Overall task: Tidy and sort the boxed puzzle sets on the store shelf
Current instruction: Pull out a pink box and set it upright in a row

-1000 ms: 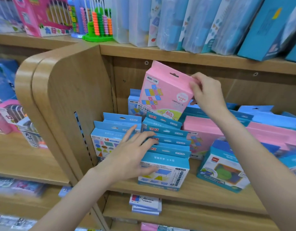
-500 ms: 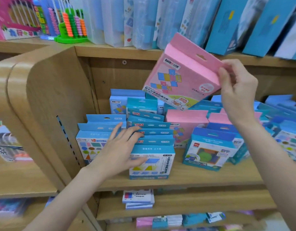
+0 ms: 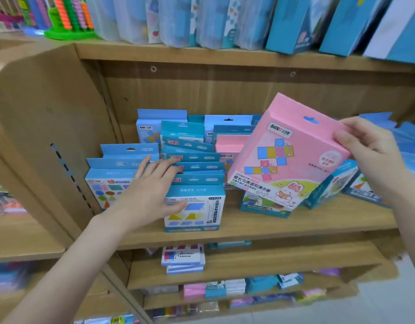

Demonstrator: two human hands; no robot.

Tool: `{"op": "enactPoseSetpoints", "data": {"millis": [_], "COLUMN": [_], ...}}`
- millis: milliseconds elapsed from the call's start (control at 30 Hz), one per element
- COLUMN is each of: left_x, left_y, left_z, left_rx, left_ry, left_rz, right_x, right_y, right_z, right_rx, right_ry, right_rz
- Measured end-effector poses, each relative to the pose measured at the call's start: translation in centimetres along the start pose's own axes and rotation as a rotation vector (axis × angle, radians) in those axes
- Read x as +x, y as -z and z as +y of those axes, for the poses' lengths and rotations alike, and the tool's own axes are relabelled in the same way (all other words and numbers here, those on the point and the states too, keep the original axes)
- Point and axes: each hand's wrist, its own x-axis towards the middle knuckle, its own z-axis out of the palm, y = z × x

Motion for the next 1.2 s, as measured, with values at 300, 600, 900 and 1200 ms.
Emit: {"op": "enactPoseSetpoints", "data": {"millis": [300, 600, 900, 1200], "left_x": [-0.1, -2.0, -1.2, 0.4], "left_y": [-1.3, -3.8, -4.0, -3.4], "left_z": [4.8, 8.0, 6.3, 9.0], "left_rx": [0.098, 0.232, 0.286, 0.120], "left_ry": [0.004, 0.264, 0.327, 0.134], "left_rz": [0.104, 0.188, 0.212, 0.249], "right_x": [-1.8, -2.8, -3.0, -3.2], "right_y": [-1.5, -6.3, -7.6, -8.5], "right_z": [4.0, 6.6, 6.5, 6.1], "right_rx": [-0.400, -0.270, -0.343, -0.368], "right_ry": [0.255, 0.365, 0.434, 0.372], "right_rz": [-0.150, -0.099, 0.009, 0.017]}}
